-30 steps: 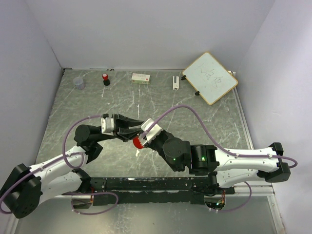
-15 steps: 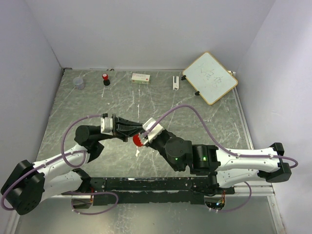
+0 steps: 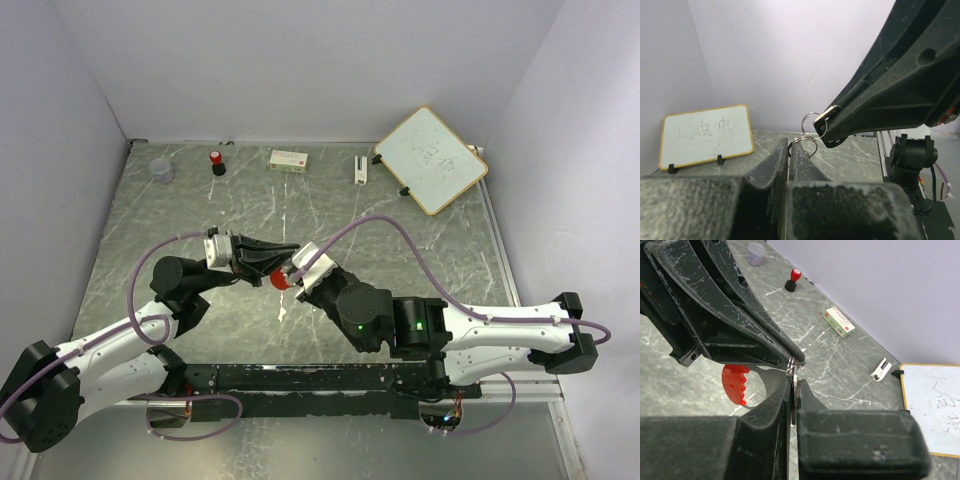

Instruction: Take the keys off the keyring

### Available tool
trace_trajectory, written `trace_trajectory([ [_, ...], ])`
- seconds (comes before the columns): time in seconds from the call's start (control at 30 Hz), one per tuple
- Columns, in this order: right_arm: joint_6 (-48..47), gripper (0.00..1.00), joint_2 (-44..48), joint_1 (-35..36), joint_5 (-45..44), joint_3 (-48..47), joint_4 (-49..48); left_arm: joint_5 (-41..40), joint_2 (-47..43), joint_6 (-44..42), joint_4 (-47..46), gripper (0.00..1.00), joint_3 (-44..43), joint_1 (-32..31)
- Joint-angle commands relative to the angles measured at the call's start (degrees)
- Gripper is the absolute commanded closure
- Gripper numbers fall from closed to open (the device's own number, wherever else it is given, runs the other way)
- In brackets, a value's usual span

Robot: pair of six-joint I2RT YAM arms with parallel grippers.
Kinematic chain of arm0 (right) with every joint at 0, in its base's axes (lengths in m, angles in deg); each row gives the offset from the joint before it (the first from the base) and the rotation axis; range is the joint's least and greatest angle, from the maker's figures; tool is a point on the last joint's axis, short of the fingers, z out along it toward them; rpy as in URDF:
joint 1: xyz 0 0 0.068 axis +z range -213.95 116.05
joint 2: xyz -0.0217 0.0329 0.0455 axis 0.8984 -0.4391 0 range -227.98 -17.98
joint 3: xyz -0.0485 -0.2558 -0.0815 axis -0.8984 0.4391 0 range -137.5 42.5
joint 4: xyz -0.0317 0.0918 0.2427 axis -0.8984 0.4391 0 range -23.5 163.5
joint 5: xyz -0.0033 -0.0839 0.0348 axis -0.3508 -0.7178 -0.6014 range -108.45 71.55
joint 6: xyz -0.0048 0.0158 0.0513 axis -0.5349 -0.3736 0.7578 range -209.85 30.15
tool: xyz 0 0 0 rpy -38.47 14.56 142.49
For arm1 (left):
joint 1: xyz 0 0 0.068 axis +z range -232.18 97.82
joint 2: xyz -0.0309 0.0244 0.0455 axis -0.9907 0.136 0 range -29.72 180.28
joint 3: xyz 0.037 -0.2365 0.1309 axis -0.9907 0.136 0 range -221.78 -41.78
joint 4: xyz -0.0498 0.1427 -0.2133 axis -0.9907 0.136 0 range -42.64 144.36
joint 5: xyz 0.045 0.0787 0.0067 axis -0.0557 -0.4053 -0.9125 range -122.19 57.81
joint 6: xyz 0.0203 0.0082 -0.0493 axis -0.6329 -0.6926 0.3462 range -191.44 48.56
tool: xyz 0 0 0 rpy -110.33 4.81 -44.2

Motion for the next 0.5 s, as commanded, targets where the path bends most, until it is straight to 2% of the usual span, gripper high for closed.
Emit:
trace_trajectory([
  [0.0,1.06,1.00,0.01,0.58,-0.94,-2.09,-0.07,-5.27,-0.61,-0.11,-0.40,0.93,-0.13,0.05],
  [0.23,1.41,1.00,-0.33,0.63,-2.94,-0.21,-0.83,-7.66,-1.38,1.57,-3.82,0.93,0.46,0.05],
  [0.47,1.70,1.00,0.97,0.40,-7.24,3.04,-3.04,-10.80,-3.56,1.73,-3.24,0.93,1.13,0.10],
])
